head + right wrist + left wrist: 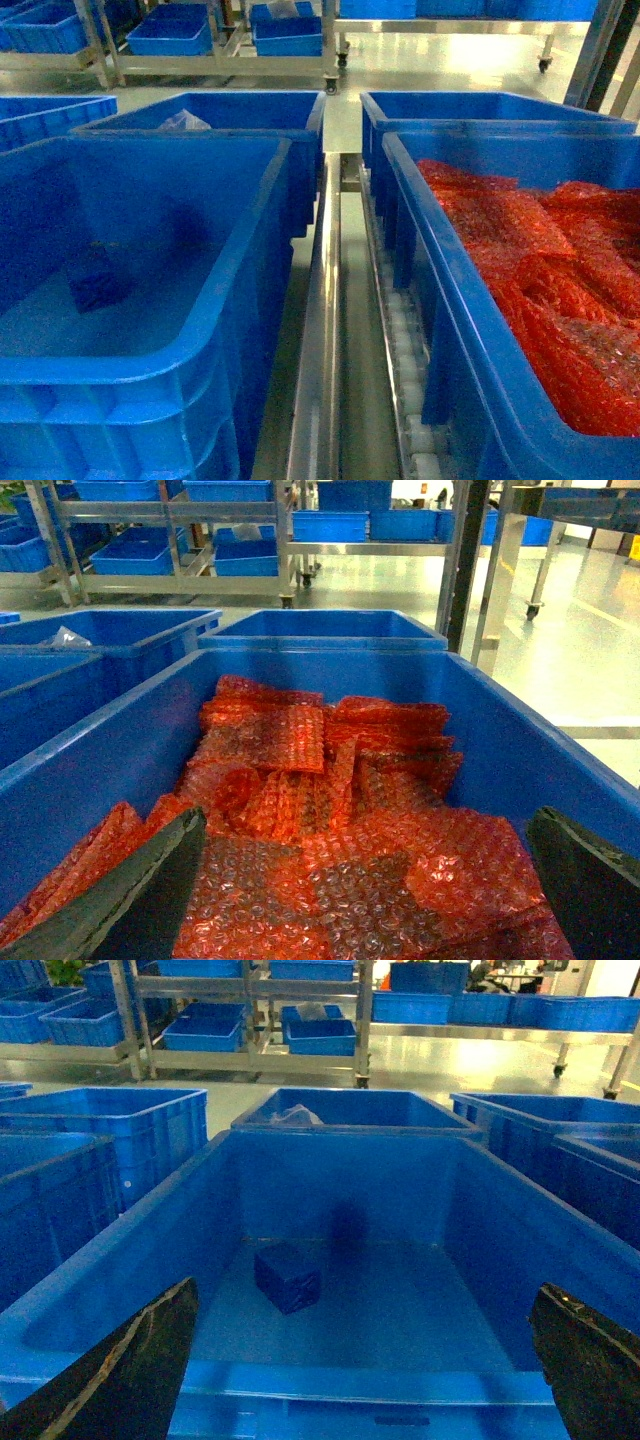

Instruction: Pick blue part to blue bin on bottom shelf

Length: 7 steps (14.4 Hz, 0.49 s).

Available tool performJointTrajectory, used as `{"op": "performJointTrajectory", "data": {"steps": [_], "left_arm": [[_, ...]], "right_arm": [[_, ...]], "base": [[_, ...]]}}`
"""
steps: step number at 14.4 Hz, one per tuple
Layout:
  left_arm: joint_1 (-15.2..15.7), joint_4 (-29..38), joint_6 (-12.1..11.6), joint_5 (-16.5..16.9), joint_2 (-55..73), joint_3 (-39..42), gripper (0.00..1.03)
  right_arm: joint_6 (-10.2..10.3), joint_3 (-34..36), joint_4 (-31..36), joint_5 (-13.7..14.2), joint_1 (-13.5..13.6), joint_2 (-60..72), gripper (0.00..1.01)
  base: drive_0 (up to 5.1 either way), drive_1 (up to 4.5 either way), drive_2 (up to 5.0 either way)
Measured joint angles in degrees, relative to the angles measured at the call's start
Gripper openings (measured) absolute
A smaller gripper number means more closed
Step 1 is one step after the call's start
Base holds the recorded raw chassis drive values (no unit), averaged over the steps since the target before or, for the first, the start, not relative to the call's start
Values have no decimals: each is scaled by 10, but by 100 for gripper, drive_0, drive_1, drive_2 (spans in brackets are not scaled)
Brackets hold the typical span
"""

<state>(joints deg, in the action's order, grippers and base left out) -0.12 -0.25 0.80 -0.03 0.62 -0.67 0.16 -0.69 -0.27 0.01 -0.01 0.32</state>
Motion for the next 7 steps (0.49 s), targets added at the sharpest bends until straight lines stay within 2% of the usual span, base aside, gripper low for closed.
{"op": "performJointTrajectory", "data": {"steps": [7], "left_arm": [[0,0,0,0,0,0,98]], "right_arm": [[0,0,0,0,0,0,98]], "base": [[0,0,0]]}}
